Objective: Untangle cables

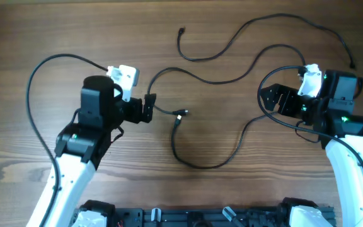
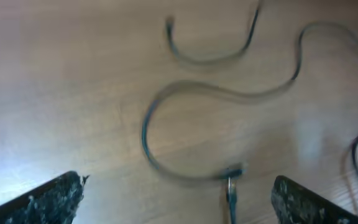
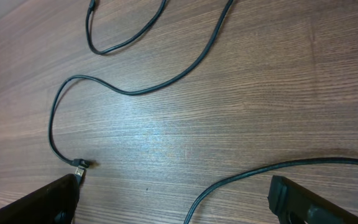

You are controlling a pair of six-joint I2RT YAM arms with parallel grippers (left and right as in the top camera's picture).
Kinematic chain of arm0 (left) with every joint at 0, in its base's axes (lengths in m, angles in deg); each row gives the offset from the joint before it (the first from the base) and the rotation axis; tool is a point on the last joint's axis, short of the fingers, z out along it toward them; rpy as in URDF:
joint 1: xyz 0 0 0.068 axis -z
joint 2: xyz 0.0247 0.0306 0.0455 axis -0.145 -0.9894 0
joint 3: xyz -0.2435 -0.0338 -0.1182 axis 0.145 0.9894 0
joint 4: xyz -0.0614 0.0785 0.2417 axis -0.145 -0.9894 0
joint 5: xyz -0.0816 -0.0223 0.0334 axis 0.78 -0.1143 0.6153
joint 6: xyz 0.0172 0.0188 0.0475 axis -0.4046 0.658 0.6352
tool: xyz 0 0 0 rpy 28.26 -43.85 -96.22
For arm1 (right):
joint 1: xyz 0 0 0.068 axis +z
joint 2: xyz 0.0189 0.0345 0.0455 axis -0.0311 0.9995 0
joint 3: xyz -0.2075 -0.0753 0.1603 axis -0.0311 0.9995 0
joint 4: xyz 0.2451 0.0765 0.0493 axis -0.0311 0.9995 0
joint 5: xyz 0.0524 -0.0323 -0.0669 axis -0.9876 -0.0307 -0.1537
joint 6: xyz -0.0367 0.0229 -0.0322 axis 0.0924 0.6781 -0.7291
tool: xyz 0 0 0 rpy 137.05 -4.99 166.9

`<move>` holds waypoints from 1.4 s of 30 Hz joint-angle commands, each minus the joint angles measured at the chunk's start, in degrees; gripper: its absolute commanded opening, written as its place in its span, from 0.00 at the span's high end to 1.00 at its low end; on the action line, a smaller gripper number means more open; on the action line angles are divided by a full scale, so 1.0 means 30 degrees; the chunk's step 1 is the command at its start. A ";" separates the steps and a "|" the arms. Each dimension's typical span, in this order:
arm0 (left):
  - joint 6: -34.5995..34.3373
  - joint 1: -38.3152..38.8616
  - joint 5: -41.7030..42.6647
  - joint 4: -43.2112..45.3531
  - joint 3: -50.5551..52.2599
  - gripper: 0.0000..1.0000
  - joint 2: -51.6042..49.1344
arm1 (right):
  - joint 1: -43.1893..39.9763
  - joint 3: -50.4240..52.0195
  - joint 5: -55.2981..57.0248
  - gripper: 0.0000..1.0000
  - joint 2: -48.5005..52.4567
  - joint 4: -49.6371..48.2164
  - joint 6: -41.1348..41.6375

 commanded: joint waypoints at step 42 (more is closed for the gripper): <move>-0.7198 -0.4845 -0.2739 0.6258 1.5620 0.00 2.0232 | 0.0073 -0.0146 0.0277 0.01 -0.0036 -0.0102 0.0131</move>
